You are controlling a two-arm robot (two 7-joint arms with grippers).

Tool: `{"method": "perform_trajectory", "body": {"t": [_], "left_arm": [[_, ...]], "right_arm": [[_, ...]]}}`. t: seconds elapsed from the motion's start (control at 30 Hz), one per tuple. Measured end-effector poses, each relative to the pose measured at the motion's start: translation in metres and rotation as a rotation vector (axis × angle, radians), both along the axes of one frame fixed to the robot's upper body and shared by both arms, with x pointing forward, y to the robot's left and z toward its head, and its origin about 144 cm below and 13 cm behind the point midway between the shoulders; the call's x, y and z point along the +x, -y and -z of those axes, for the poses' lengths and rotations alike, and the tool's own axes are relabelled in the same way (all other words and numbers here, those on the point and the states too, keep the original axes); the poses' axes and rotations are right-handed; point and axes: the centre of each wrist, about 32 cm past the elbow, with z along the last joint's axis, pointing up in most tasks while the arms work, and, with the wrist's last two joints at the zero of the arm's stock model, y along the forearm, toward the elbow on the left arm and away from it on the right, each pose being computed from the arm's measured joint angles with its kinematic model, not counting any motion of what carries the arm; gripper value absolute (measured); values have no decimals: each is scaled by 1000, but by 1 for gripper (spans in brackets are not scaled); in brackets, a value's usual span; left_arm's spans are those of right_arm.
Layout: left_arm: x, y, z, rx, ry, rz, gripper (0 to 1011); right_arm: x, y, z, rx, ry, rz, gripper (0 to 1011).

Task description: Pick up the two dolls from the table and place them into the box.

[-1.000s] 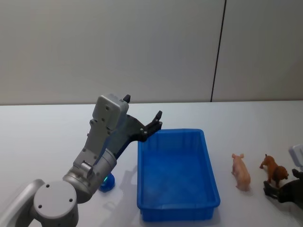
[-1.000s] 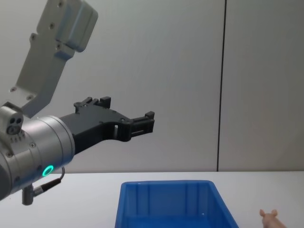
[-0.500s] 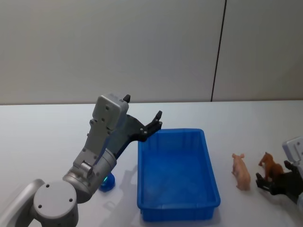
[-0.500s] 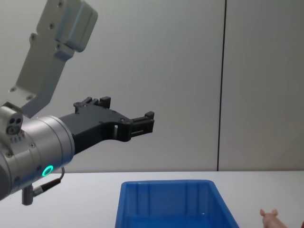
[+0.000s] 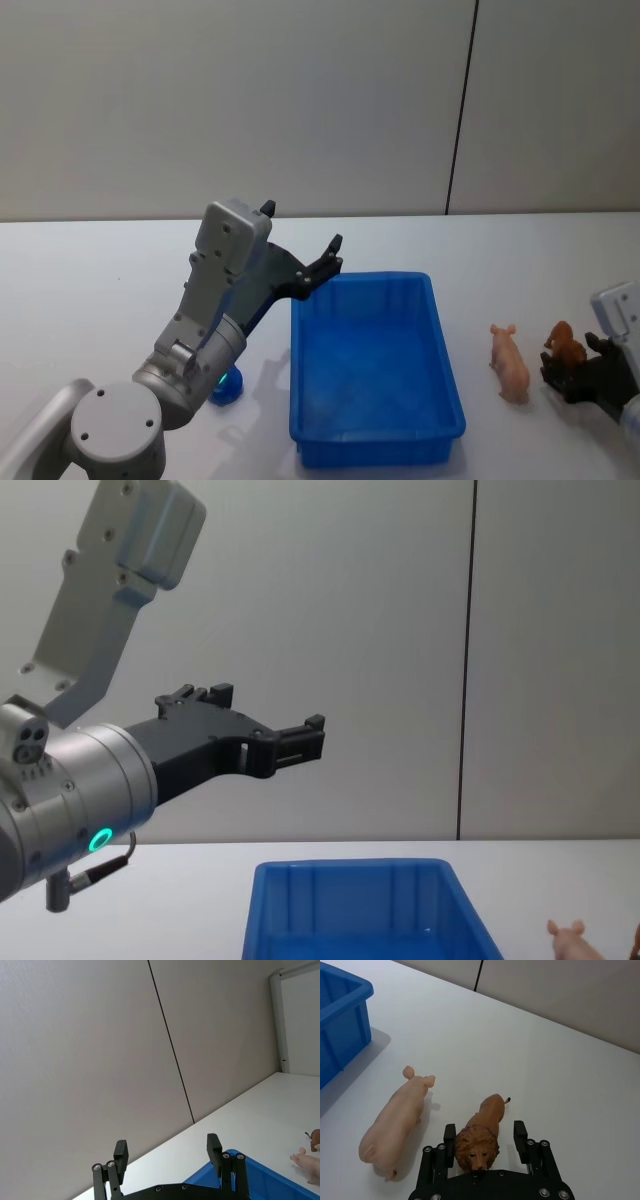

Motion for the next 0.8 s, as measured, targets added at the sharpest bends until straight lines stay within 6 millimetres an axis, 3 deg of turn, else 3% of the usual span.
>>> {"method": "perform_trajectory", "body": {"t": [0.17,0.33,0.8], "left_arm": [[0,0,0,0,0,0,1003],[0,0,0,0,0,0,1003],[0,0,0,0,0,0,1003]], "right_arm": [[1,-1,0,1,6,-1,560],[2,-1,0,2,8,-2,454],[4,-2,-11,2,71,-15,454]]}}
